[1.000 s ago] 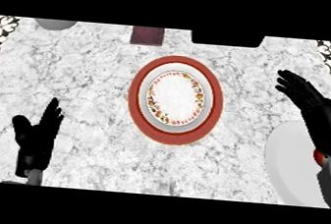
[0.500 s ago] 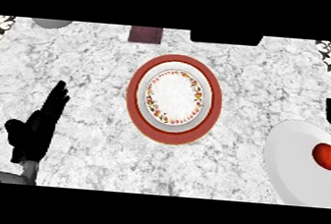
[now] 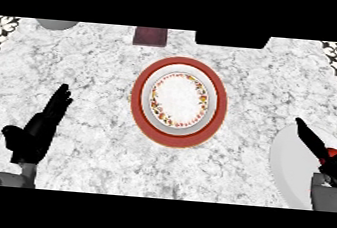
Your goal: Pick the tomato from the plate and place it in the plate
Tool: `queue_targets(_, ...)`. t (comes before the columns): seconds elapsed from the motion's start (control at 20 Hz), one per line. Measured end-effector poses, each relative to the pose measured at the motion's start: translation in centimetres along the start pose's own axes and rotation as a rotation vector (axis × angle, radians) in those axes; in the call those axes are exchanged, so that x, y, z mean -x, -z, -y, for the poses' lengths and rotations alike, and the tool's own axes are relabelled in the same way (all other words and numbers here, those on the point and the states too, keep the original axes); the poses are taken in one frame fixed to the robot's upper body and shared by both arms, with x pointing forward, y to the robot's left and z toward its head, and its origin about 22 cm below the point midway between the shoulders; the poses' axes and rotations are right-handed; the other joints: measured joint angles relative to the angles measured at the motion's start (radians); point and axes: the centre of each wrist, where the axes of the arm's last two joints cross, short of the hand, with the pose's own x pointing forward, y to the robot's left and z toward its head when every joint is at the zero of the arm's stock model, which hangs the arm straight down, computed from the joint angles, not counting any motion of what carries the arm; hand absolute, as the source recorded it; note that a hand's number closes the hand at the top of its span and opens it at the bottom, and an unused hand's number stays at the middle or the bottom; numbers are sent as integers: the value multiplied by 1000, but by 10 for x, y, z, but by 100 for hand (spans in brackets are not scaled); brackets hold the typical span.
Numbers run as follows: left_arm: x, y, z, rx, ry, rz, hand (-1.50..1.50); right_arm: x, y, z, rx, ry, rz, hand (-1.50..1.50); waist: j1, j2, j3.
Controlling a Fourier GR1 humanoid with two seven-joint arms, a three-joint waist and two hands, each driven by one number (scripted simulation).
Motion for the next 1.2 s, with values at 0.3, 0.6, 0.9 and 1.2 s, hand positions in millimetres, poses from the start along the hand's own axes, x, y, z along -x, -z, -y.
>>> queue_targets(0.3, 8, -3, -7, 2, 3, 3, 0, 13, -9, 21, -8, -178, -80, -150, -5, -3, -3)
queue_targets(0.6, 7, 0, -1, 8, 8, 4, 0, 12, -3, 37, -173, -393, -244, -150, -7, -4, -5)
queue_targets(0.9, 11, 4, -6, 5, 7, 3, 0, -28, 4, 45, -276, -506, -371, -150, -5, -4, -2)
queue_targets(1.2, 14, 1, 0, 9, 4, 10, 0, -40, 15, 50, -311, -572, -458, -150, 1, -3, 0)
